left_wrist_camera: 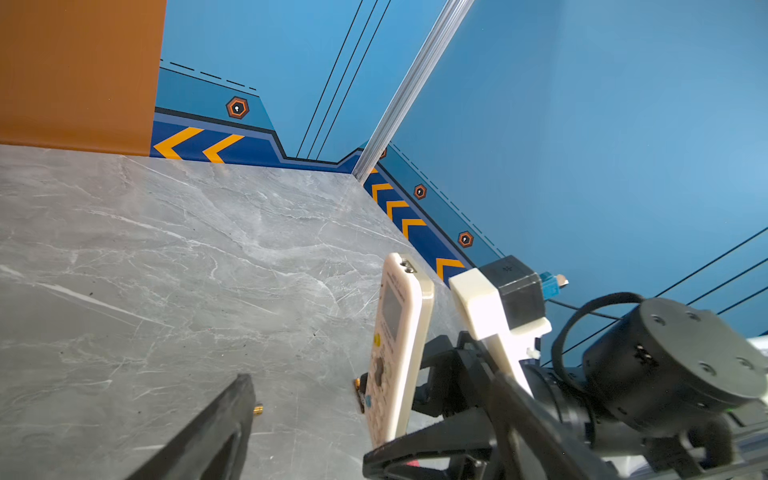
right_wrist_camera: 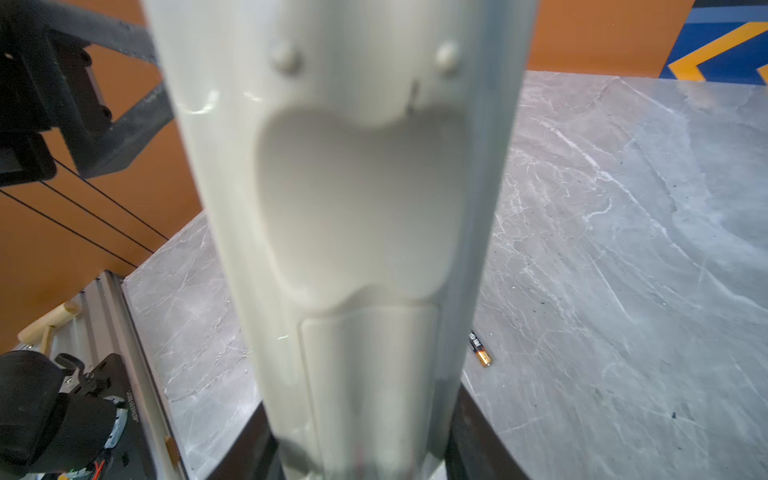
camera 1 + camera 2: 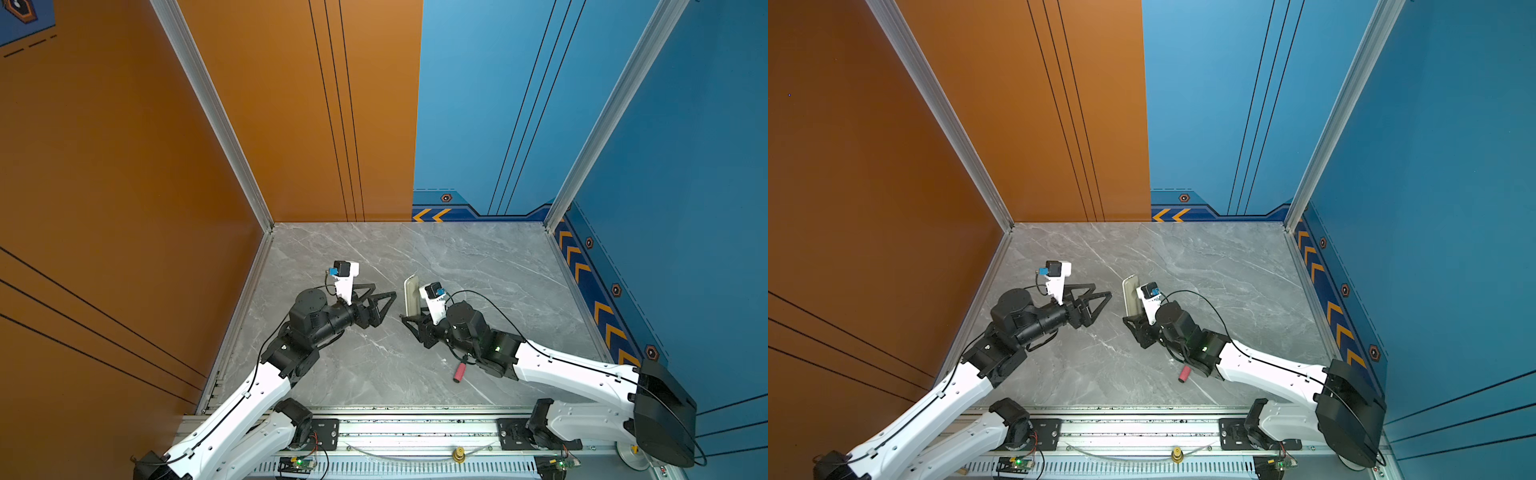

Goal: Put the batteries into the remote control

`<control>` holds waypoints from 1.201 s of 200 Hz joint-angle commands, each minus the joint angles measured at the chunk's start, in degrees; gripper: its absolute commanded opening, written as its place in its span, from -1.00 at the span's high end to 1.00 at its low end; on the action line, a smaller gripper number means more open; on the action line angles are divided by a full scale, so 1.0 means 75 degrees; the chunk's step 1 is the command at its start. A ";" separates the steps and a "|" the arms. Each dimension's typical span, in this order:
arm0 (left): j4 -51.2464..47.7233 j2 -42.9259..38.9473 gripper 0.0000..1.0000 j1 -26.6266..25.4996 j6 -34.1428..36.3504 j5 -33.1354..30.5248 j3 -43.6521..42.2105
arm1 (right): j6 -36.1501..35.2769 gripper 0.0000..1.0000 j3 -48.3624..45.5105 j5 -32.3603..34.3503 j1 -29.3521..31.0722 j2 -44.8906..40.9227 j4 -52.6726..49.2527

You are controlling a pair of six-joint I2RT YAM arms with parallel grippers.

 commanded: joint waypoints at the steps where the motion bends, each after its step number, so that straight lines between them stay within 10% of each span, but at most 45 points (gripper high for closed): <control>1: 0.0203 0.0162 -0.62 -0.0318 0.0120 -0.0362 0.0205 | 0.0006 1.00 0.0416 0.0842 0.0146 -0.0077 -0.0358; 240: 0.1342 0.1601 -0.04 -0.1355 0.0361 -0.1257 0.0701 | 0.0066 1.00 0.0481 0.1275 0.0574 0.0218 -0.0217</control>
